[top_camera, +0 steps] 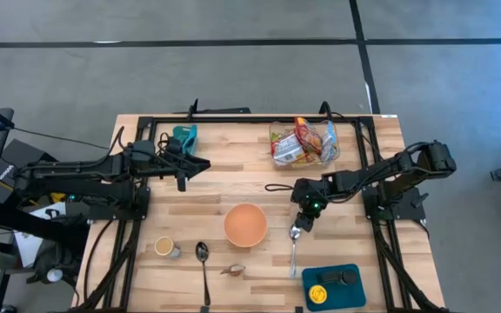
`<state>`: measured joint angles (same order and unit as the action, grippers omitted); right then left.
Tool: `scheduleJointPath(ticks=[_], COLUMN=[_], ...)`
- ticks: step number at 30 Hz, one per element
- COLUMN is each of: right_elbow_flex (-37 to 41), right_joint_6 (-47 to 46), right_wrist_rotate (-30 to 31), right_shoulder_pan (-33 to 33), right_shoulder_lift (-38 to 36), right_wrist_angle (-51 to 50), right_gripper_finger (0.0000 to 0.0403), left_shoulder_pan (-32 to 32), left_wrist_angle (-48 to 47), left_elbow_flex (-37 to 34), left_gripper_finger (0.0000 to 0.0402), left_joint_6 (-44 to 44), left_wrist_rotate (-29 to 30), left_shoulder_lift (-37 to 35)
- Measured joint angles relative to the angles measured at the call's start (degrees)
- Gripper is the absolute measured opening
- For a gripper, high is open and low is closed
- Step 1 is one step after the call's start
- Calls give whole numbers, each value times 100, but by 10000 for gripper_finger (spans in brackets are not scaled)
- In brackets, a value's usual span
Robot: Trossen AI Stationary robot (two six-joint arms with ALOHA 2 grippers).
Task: Pick & Place Food Item
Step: Put the silver spoon into the light green bin
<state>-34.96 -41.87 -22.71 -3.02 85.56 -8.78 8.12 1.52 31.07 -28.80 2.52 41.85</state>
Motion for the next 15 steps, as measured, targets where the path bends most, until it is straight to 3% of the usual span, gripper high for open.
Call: scheduleJointPath(ticks=[15], right_elbow_flex=[2], right_joint_6=[-151], right_wrist_rotate=[8], right_shoulder_pan=[-78], right_shoulder_lift=[-2], right_wrist_angle=[7], right_gripper_finger=[113], left_shoulder_pan=[-2], left_wrist_angle=[0], left_elbow_flex=[0], left_gripper_finger=[66], left_joint_6=[0], left_wrist_rotate=[0], left_shoulder_lift=[0])
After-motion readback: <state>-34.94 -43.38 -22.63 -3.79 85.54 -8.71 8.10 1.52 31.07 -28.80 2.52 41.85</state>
